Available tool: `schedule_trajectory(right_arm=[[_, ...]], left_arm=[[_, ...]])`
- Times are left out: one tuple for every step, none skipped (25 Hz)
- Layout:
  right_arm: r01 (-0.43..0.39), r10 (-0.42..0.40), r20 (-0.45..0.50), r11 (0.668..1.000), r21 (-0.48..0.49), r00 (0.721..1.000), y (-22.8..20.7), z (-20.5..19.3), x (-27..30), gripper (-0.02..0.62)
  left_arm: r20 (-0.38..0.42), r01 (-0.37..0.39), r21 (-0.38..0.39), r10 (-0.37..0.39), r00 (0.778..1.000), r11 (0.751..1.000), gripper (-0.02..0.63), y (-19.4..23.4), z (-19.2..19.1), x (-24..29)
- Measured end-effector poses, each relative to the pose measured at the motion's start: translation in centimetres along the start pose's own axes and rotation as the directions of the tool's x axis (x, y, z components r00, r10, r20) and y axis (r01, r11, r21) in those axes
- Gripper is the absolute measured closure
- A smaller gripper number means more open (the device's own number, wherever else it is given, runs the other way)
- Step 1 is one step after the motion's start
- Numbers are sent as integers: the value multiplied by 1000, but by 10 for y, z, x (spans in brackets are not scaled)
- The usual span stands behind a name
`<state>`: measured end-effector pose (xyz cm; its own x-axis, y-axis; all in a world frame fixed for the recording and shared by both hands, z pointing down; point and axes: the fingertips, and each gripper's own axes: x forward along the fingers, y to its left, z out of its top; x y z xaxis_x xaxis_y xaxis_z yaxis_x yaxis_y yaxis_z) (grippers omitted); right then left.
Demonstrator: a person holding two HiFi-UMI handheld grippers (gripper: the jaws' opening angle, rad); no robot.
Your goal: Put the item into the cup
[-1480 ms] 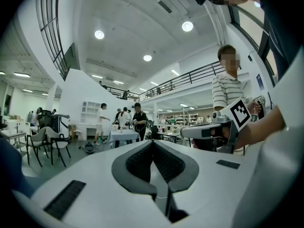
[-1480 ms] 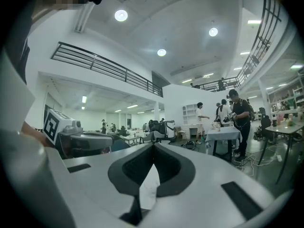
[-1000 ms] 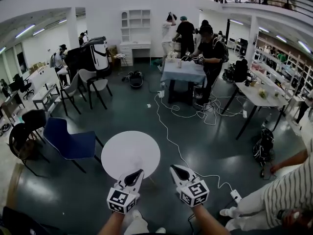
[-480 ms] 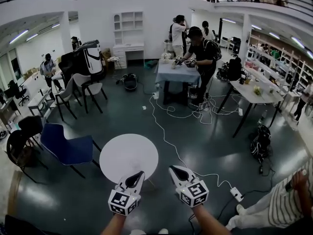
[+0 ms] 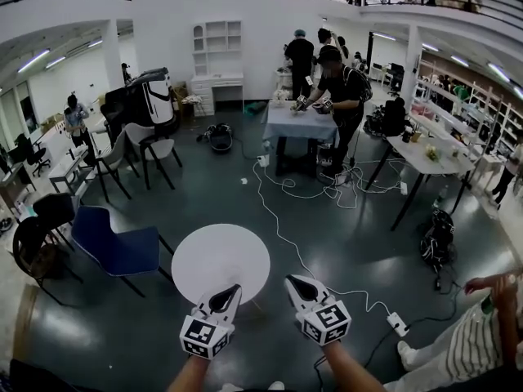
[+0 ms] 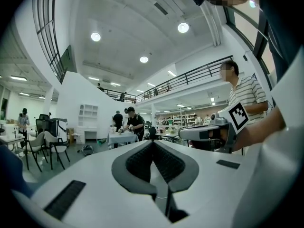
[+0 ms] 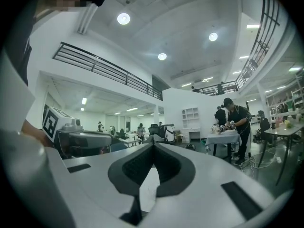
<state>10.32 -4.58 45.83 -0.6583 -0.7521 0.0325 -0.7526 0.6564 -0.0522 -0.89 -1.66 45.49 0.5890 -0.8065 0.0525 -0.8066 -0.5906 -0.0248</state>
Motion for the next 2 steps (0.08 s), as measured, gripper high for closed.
schedule_trajectory(right_arm=[[0, 0, 2, 1000, -1, 1000, 3, 0, 1, 580], [-1, 1, 4, 1000, -3, 1000, 6, 0, 2, 580]], left_arm=[[2, 0, 2, 0, 1000, 1000, 589, 1, 0, -2], [5, 1, 4, -1, 1000, 1000, 589, 2, 1, -5]])
